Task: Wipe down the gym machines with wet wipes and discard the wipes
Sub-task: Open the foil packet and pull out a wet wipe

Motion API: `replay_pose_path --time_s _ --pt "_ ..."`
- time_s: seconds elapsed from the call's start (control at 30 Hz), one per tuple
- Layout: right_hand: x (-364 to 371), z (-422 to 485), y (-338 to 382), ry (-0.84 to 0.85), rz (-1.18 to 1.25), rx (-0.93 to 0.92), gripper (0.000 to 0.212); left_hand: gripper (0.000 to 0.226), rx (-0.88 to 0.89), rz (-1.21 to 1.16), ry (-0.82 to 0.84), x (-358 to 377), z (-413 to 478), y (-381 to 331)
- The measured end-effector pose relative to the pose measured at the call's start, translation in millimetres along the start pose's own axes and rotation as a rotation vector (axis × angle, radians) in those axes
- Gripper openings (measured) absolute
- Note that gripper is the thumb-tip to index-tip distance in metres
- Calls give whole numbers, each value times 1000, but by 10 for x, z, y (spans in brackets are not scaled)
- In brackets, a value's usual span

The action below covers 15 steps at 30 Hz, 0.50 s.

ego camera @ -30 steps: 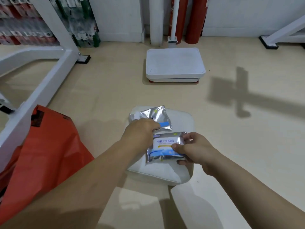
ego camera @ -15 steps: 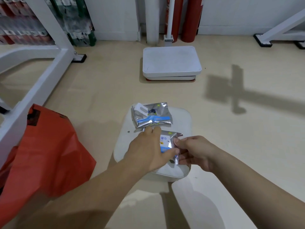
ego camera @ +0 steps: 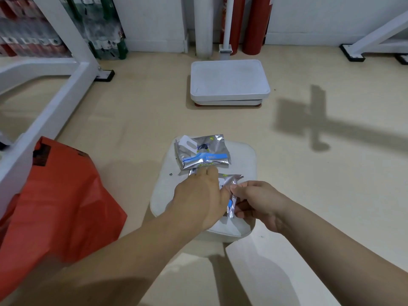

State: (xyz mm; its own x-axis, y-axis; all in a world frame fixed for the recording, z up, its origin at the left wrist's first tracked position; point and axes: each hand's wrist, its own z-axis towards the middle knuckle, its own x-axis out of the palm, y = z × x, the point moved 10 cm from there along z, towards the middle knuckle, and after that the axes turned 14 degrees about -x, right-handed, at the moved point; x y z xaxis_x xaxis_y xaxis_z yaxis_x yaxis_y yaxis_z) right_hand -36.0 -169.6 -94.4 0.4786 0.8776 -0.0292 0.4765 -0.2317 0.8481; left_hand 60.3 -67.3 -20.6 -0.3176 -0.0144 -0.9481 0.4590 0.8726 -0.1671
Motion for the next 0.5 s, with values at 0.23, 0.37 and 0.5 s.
replay_pose_path --time_s 0.23,0.37,0.5 --pt "17 -56 104 38 -16 -53 17 24 46 -46 128 37 -24 -132" --pt "30 -61 105 59 -53 -65 36 17 -63 -398 199 133 126 13" --pt "37 0 32 46 -29 -44 27 30 -69 -593 273 200 139 62"
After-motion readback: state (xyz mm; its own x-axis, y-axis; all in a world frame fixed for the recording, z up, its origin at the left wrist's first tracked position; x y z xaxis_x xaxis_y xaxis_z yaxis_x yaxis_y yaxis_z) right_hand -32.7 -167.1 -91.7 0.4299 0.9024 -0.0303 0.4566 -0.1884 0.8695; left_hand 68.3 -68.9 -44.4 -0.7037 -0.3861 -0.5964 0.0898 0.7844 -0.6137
